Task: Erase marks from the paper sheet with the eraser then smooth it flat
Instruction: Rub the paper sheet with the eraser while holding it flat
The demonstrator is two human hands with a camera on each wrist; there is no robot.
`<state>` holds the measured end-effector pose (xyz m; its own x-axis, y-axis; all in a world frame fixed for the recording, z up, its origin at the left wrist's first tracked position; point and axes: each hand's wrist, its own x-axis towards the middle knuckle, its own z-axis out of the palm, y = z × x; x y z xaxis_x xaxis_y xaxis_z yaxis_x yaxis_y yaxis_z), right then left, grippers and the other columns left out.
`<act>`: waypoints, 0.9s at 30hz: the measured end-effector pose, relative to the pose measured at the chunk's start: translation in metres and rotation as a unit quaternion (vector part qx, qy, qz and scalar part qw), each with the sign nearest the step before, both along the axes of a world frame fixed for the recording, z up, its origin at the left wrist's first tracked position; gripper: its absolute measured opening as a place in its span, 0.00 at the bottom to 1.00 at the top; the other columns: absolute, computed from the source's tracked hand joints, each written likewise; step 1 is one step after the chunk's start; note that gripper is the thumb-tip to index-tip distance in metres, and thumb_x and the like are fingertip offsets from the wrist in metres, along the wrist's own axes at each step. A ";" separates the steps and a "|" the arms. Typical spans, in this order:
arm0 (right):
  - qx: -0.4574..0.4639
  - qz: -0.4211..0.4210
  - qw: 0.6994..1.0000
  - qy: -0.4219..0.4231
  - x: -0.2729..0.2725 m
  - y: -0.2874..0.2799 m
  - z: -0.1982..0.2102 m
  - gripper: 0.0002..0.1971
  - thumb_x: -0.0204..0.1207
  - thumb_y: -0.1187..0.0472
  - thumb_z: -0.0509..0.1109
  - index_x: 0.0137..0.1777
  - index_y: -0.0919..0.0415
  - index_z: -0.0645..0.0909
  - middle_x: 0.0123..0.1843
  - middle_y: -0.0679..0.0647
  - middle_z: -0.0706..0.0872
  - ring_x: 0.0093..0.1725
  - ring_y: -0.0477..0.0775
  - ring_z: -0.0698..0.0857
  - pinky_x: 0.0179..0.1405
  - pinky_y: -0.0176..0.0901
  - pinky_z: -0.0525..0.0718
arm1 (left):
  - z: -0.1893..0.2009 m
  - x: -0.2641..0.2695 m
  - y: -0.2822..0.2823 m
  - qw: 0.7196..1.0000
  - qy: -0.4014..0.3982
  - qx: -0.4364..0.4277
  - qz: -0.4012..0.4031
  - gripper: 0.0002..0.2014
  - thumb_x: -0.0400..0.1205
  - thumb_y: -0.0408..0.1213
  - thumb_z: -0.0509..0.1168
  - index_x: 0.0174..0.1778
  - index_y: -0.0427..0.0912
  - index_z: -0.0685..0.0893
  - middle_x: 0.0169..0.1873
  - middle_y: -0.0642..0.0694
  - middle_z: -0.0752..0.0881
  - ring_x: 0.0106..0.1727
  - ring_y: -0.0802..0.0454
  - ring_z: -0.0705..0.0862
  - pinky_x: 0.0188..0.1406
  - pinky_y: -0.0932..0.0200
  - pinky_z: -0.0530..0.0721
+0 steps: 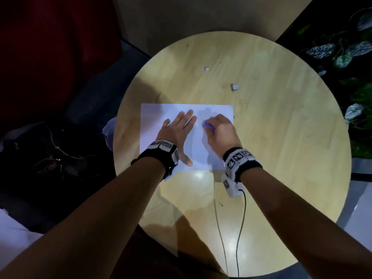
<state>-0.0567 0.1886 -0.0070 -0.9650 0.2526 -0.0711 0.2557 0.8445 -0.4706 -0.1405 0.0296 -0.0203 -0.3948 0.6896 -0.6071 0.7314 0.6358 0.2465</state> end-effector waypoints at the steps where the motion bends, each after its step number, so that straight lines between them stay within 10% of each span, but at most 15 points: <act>1: -0.007 -0.022 1.000 -0.004 0.003 -0.003 -0.003 0.07 0.75 0.69 0.69 0.49 0.64 0.87 0.46 0.61 0.85 0.47 0.64 0.84 0.49 0.46 0.81 | 0.000 0.000 0.000 1.000 -0.001 -0.001 0.002 0.75 0.59 0.68 0.80 0.87 0.47 0.33 0.85 0.51 0.28 0.87 0.48 0.33 0.83 0.35 0.47; 7: -0.045 0.219 0.974 -0.043 0.039 -0.038 0.008 0.09 0.68 0.76 0.73 0.43 0.64 0.86 0.38 0.58 0.82 0.37 0.60 0.80 0.42 0.49 0.79 | -0.002 -0.001 -0.003 1.000 0.001 0.018 0.002 0.75 0.58 0.70 0.79 0.88 0.46 0.35 0.85 0.50 0.30 0.87 0.47 0.35 0.82 0.35 0.48; 12: 0.016 0.047 0.998 -0.024 -0.001 -0.014 -0.008 0.10 0.72 0.74 0.70 0.50 0.64 0.88 0.44 0.60 0.84 0.44 0.64 0.82 0.45 0.51 0.83 | 0.000 0.000 0.001 1.000 0.005 -0.006 -0.006 0.75 0.59 0.69 0.79 0.87 0.47 0.33 0.85 0.51 0.27 0.87 0.47 0.33 0.83 0.35 0.47; 18: -0.052 0.190 0.979 -0.044 0.062 -0.043 0.009 0.11 0.67 0.77 0.72 0.45 0.64 0.86 0.40 0.58 0.81 0.38 0.61 0.79 0.41 0.48 0.77 | -0.004 0.002 -0.004 1.000 0.027 0.014 -0.005 0.78 0.53 0.74 0.78 0.88 0.45 0.35 0.86 0.49 0.30 0.87 0.46 0.36 0.83 0.35 0.50; 23: -0.010 0.004 1.000 -0.022 0.022 -0.004 -0.003 0.07 0.76 0.69 0.68 0.49 0.64 0.87 0.45 0.61 0.85 0.46 0.64 0.82 0.47 0.49 0.81 | -0.003 0.003 0.004 1.000 0.023 -0.011 -0.016 0.75 0.53 0.70 0.80 0.86 0.61 0.35 0.84 0.46 0.27 0.86 0.40 0.32 0.80 0.29 0.49; 27: -0.041 0.069 0.996 -0.027 0.057 -0.035 0.005 0.07 0.75 0.71 0.69 0.50 0.65 0.87 0.44 0.59 0.84 0.44 0.62 0.81 0.48 0.46 0.79 | -0.001 0.007 0.006 0.999 0.034 -0.022 -0.013 0.74 0.53 0.70 0.80 0.86 0.63 0.37 0.84 0.44 0.27 0.86 0.38 0.33 0.79 0.28 0.53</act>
